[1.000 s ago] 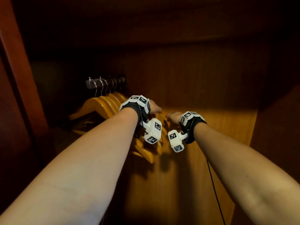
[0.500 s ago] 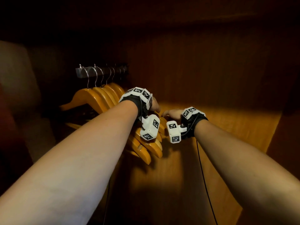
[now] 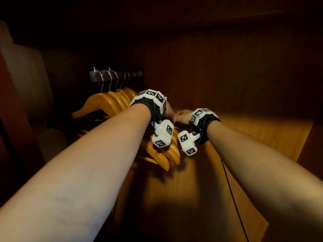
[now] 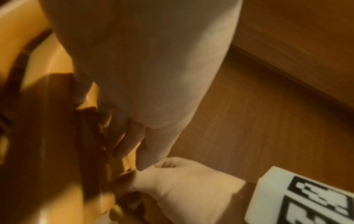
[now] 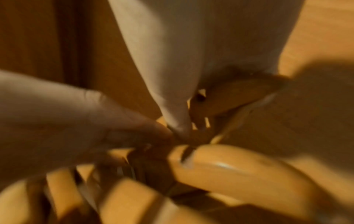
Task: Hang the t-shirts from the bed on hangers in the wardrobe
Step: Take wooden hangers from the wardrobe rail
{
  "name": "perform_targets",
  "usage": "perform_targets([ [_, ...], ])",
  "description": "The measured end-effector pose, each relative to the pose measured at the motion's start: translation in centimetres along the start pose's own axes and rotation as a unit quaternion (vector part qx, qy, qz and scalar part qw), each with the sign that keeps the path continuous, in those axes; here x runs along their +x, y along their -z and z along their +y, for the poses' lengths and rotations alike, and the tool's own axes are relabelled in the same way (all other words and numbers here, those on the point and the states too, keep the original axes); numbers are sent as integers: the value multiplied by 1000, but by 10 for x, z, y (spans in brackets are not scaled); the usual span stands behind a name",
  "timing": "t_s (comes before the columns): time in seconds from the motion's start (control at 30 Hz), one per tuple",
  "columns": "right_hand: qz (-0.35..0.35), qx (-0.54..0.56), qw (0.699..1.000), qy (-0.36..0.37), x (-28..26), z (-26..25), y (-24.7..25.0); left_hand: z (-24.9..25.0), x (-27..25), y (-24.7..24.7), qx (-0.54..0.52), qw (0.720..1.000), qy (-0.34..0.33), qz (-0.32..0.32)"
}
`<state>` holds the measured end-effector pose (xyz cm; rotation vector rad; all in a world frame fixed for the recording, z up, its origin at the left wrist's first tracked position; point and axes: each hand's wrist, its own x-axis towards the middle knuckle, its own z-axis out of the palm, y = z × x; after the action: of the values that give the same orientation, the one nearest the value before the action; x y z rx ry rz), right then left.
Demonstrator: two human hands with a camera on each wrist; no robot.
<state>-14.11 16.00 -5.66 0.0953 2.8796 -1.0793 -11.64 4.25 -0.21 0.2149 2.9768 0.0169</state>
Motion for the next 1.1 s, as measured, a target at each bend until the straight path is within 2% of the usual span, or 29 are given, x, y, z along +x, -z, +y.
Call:
perform_targets([
  [0.17,41,-51,995,70,2,-7,1,-20,0,-2,-46,997,-29,47],
  [0.27,75,-53,991,94,6,-4,3,-18,2,-3,-18,998,7,55],
  [0.37,101,-73,987,104,2,-1,9,-17,1,-2,-32,997,16,68],
  [0.7,161,-129,975,79,-10,-2,23,-22,-4,-1,-119,987,3,110],
  [0.9,181,-115,975,60,-22,-8,36,-23,-3,-3,-168,979,-7,114],
  [1.0,198,-103,974,45,-29,-3,46,-23,-5,1,-220,963,-9,158],
  [1.1,219,-106,970,23,-43,8,56,-20,-9,6,-295,932,-3,212],
])
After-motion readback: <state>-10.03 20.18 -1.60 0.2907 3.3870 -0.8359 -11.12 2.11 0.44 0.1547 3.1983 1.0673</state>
